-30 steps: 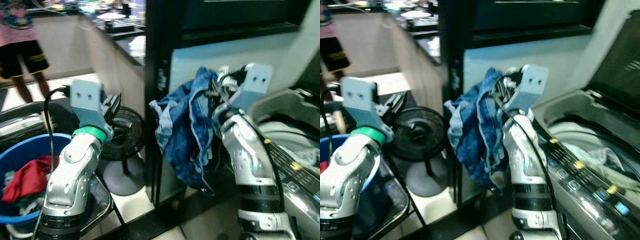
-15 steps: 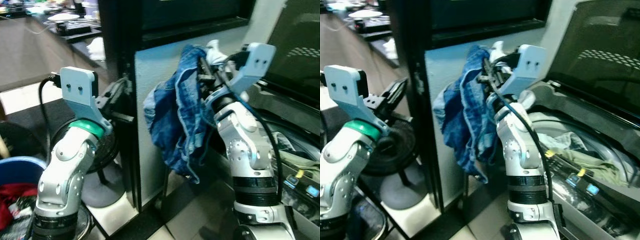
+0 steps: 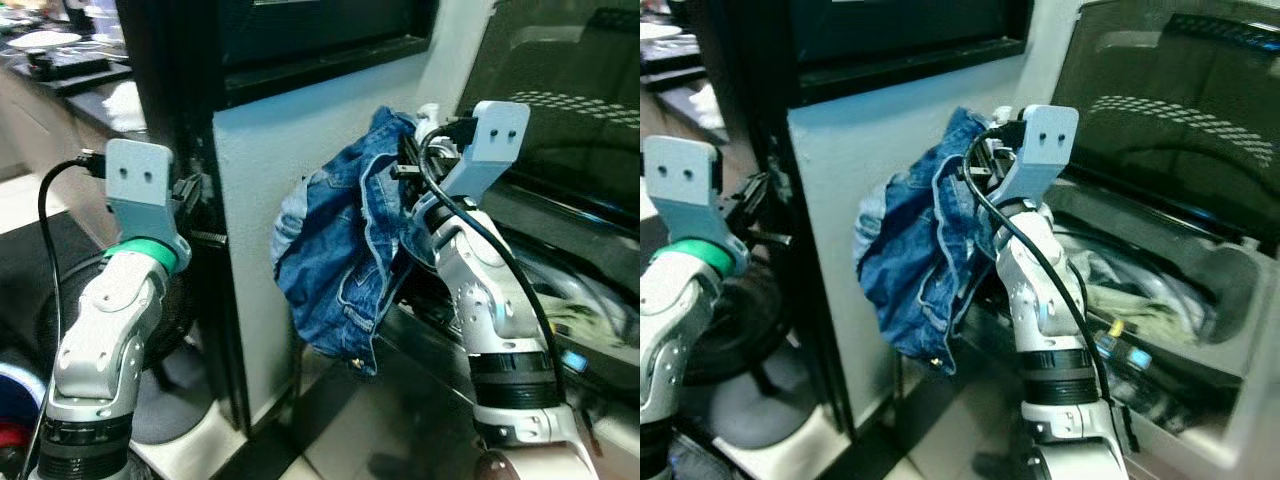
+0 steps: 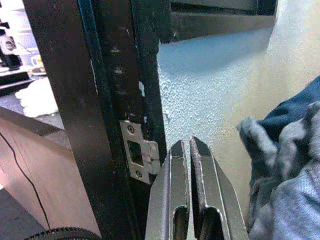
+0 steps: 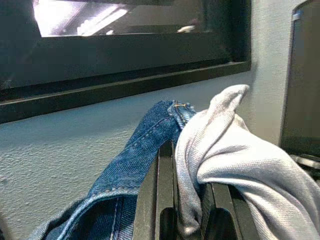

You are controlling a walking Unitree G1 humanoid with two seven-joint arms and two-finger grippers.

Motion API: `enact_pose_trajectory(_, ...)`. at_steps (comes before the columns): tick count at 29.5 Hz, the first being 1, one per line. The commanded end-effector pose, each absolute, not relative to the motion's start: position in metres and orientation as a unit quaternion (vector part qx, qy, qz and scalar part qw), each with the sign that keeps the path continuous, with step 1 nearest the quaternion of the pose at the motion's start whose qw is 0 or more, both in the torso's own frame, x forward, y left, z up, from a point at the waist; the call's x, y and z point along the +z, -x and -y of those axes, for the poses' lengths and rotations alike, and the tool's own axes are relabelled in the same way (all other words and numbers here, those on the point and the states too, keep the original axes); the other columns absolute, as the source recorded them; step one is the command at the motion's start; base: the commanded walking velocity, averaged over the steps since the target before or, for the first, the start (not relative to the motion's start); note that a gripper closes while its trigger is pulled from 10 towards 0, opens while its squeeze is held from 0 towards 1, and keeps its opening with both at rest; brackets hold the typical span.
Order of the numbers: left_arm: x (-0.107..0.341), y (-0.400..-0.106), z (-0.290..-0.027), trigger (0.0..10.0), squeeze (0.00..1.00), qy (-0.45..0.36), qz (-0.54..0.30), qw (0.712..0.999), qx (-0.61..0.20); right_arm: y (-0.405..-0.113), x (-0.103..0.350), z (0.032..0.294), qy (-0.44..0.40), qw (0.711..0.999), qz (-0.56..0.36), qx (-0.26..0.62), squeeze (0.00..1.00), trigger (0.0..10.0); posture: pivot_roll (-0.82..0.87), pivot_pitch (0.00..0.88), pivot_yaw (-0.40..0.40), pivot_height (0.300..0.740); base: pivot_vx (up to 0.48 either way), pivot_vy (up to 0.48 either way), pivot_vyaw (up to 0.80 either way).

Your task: Clothes washing

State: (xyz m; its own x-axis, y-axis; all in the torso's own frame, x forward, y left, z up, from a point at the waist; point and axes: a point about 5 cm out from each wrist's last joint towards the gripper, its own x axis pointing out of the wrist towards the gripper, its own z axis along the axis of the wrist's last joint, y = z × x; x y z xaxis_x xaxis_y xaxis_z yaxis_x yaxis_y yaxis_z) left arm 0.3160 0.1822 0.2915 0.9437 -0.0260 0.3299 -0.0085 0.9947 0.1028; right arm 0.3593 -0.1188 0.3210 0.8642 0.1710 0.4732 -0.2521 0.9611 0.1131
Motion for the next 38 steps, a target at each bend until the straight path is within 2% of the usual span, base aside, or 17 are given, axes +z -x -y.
enact_pose_trajectory(1, 0.289, -0.317, -0.181, 10.0, 0.0, -0.053, 0.157, 0.986, -0.001, -0.357, 0.328, 0.123, -0.088, 0.958, 0.256, 0.098, 0.0, 10.0, 0.04, 0.006, 0.02, 0.74, 0.0, 0.0, -0.8)
enact_pose_trajectory(17, 0.286, -0.316, -0.177, 10.0, 0.0, -0.058, 0.147, 0.987, -0.019, -0.36, 0.323, 0.124, -0.084, 0.961, 0.249, 0.086, 0.0, 10.0, 0.04, 0.005, 0.016, 0.74, 0.0, 0.0, -0.8)
enact_pose_trajectory(38, 0.296, -0.309, -0.188, 10.0, 0.0, -0.036, 0.182, 0.982, 0.02, -0.357, 0.33, 0.107, -0.088, 0.954, 0.256, 0.126, 0.0, 10.0, 0.04, 0.013, 0.002, 0.74, 0.0, 0.0, -0.8)
